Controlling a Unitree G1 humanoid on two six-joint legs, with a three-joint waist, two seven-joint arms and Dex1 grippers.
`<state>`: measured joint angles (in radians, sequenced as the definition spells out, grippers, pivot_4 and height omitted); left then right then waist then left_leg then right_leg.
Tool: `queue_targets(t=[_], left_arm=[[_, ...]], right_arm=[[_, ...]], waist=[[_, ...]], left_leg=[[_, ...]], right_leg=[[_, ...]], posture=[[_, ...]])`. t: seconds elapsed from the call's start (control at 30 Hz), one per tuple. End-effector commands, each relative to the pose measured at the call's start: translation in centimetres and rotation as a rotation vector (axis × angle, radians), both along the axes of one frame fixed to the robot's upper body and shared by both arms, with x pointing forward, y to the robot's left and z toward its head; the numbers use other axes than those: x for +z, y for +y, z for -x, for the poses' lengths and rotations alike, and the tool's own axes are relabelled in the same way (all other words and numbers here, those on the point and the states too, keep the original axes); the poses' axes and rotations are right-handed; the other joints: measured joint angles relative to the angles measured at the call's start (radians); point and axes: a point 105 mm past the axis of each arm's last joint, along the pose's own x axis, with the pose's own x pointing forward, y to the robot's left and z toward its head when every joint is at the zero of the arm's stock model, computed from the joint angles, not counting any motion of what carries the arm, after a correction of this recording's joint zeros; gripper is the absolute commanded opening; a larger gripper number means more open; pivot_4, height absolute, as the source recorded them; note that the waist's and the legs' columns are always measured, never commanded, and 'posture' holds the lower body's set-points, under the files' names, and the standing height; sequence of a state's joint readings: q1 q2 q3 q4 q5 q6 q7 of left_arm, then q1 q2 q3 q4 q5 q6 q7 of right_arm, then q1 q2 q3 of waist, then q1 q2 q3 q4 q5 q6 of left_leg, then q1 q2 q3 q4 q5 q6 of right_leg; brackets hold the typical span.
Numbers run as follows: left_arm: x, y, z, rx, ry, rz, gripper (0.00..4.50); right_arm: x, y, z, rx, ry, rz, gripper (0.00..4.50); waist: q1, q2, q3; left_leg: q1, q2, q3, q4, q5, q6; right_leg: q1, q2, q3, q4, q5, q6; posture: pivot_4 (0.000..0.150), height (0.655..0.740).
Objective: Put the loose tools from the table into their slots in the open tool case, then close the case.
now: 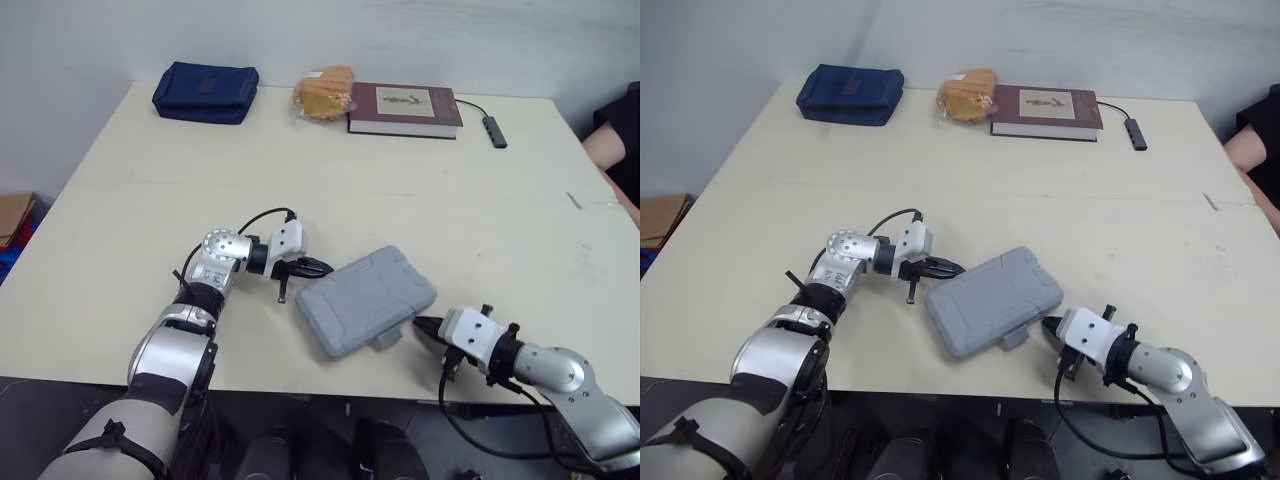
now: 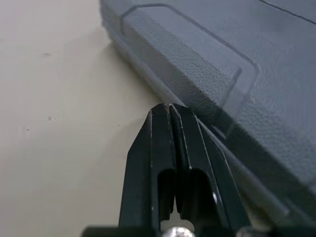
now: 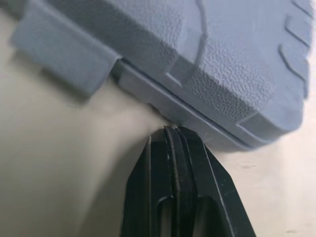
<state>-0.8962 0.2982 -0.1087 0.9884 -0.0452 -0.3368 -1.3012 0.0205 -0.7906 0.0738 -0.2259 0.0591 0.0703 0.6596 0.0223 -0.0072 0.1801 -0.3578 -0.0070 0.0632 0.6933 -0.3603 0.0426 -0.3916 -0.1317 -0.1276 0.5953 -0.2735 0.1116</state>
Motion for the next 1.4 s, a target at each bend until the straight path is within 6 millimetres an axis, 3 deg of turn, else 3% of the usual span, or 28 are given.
queue_targets(t=[0.03,0.17,0.33,0.43,0.57,0.63,0.73,0.83,1.0,1.1,1.23,1.4], left_arm=[[0.8,0.0,0.5,0.029,-0.017,0.070,0.04],[0.8,0.0,1.1,0.114,-0.013,0.118,0.04],[1.5,0.7,1.2,0.207,-0.017,0.159,0.04],[3.9,1.4,1.9,0.164,-0.035,0.232,0.04],[5.3,1.3,3.0,0.065,-0.042,0.216,0.04],[6.3,0.4,3.5,-0.007,-0.050,0.216,0.04],[7.5,-2.5,4.6,-0.157,-0.060,0.197,0.04],[6.5,-4.7,5.2,-0.239,-0.083,0.115,0.04],[3.4,-7.8,4.5,-0.249,-0.109,-0.021,0.04],[-0.1,-7.9,4.1,-0.220,-0.085,-0.190,0.04],[-2.8,-7.5,3.6,-0.160,-0.055,-0.309,0.04],[-3.4,-7.9,4.0,-0.167,-0.036,-0.314,0.04]], right_arm=[[-0.6,-2.2,-2.3,-0.117,-0.025,0.027,0.00],[0.1,-2.8,-4.0,-0.163,-0.071,0.008,0.00],[1.1,-3.5,-4.4,-0.192,-0.128,-0.007,0.00],[1.6,-4.5,-3.4,-0.216,-0.150,0.003,0.00],[2.3,-5.3,-2.1,-0.246,-0.180,-0.002,0.00],[2.8,-4.9,-0.9,-0.243,-0.186,-0.030,0.00],[3.5,-2.4,2.2,-0.161,-0.142,-0.135,0.00],[3.6,-0.4,4.0,-0.105,-0.087,-0.185,0.00],[2.9,2.5,5.2,-0.054,-0.017,-0.213,0.00],[2.1,2.9,5.0,-0.060,0.000,-0.189,0.00],[1.8,3.1,4.6,-0.076,0.008,-0.182,0.00],[0.3,3.6,4.2,-0.067,0.055,-0.155,0.00]], waist=[[-0.001,0.000,0.000],[0.002,0.000,0.000],[0.002,0.000,0.000],[0.003,0.001,0.000],[0.003,0.001,0.000],[0.006,0.002,0.000],[0.010,0.003,0.000],[0.010,0.004,-0.001],[0.001,0.004,-0.001],[0.004,0.005,-0.001],[0.007,0.006,-0.004],[0.006,0.006,-0.009]], left_leg=[[0.000,0.000,0.000,0.001,0.000,0.000],[-0.002,0.000,-0.001,0.002,0.000,0.000],[-0.003,0.000,-0.002,0.003,0.000,0.000],[-0.003,0.000,-0.003,0.003,0.000,0.000],[-0.005,0.000,-0.004,0.004,0.000,0.000],[-0.005,0.000,-0.004,0.004,0.000,0.000],[-0.009,0.000,-0.007,0.005,0.000,-0.001],[-0.009,0.000,-0.007,0.005,0.000,-0.001],[-0.007,0.000,-0.004,0.005,0.000,0.000],[-0.008,0.000,-0.005,0.005,0.000,0.000],[-0.006,-0.001,-0.005,0.005,-0.001,0.002],[0.000,0.000,-0.005,0.005,-0.002,0.002]], right_leg=[[0.000,0.000,0.000,0.000,0.000,0.000],[0.000,-0.001,0.000,0.001,0.000,0.000],[0.000,-0.001,-0.001,0.001,0.000,0.000],[0.000,0.000,-0.001,0.001,0.000,0.000],[0.000,0.000,-0.001,0.000,0.000,0.000],[0.000,0.000,-0.002,0.000,0.000,0.000],[-0.002,0.001,-0.002,0.000,0.000,0.000],[-0.002,0.002,-0.004,-0.001,0.001,0.001],[-0.001,0.003,-0.002,-0.001,0.001,0.002],[-0.003,0.003,-0.002,-0.001,0.001,0.001],[0.000,0.001,-0.001,-0.001,0.001,0.002],[0.004,0.000,0.000,-0.004,0.001,0.001]], posture=[[0.150,0.7400],[0.150,0.7400],[0.150,0.7400],[0.150,0.7400],[0.150,0.7400],[0.150,0.7400],[0.150,0.7400],[0.150,0.7400],[0.150,0.7400],[0.150,0.7400],[0.150,0.7400],[0.150,0.7400]])
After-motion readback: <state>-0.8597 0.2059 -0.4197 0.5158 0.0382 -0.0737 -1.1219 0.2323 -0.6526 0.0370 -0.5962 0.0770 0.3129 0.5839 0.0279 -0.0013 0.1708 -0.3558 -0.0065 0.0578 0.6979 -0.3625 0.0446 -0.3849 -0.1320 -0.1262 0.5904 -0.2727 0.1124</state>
